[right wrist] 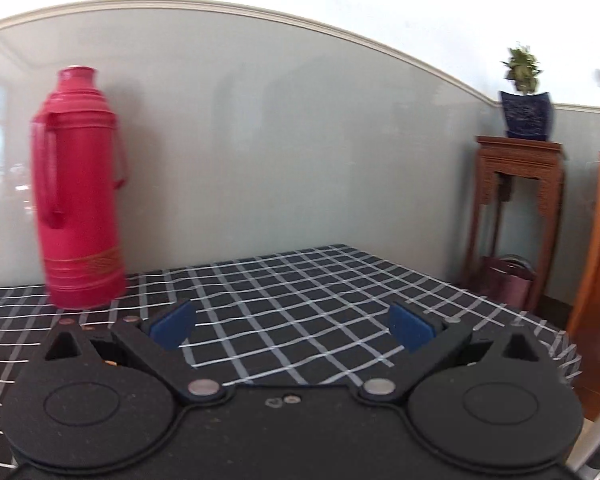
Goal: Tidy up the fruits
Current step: 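Reach the left gripper to the pile and grasp a tangerine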
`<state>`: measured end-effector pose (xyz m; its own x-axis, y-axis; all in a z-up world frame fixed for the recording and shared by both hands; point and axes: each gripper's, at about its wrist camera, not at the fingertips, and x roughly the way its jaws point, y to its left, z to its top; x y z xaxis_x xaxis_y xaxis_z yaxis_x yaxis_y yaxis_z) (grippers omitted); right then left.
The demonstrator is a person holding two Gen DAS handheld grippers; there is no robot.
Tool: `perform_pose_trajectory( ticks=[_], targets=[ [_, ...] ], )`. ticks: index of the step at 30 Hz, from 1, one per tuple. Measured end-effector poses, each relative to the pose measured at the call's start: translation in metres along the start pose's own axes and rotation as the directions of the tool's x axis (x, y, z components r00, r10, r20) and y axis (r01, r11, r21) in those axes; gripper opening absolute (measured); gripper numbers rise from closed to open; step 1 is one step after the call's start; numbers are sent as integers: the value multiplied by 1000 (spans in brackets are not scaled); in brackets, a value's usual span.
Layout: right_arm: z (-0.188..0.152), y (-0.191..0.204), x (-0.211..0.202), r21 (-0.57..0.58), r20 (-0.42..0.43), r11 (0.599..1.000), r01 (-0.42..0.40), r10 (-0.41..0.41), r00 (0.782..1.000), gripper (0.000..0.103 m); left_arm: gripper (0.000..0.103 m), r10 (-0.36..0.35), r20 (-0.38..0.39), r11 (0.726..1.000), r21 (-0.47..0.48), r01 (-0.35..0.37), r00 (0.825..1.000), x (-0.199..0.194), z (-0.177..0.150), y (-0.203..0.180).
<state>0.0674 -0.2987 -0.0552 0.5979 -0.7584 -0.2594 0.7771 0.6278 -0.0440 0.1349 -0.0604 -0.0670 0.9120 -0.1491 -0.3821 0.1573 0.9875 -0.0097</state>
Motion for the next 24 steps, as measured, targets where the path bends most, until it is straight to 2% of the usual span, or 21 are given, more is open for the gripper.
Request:
perform_pose_trajectory(
  ticks=[7,8,10,12,15,18,22,24],
  targets=[
    [-1,-44,1,17,15,998,53,-54,998,97,101,-90,-69,994,56,94,994,26,-7,-95],
    [0,-49,2,20,16,998,66,-67,998,97,99,-101,-69,992,68,105,993,27,-10,-108],
    [-1,-58,3,32,17,996,84,-84,996,97,85,-116,-92,988,93,124,989,35,-13,-131],
    [0,-67,5,42,11,995,95,-96,995,97,83,-126,-127,986,96,139,984,44,-17,-149],
    [1,-80,9,63,-4,993,98,-98,995,97,79,-109,-140,986,114,125,984,55,-23,-168],
    [0,-92,11,85,-12,992,93,-92,996,97,61,-99,-165,986,114,118,981,63,-27,-179],
    [-2,-99,11,92,-19,992,85,-84,996,97,59,-84,-204,989,103,106,975,76,-29,-187],
    [-3,-101,12,87,-20,993,86,-84,996,97,58,-85,-200,989,105,107,976,78,-27,-191]
  ],
)
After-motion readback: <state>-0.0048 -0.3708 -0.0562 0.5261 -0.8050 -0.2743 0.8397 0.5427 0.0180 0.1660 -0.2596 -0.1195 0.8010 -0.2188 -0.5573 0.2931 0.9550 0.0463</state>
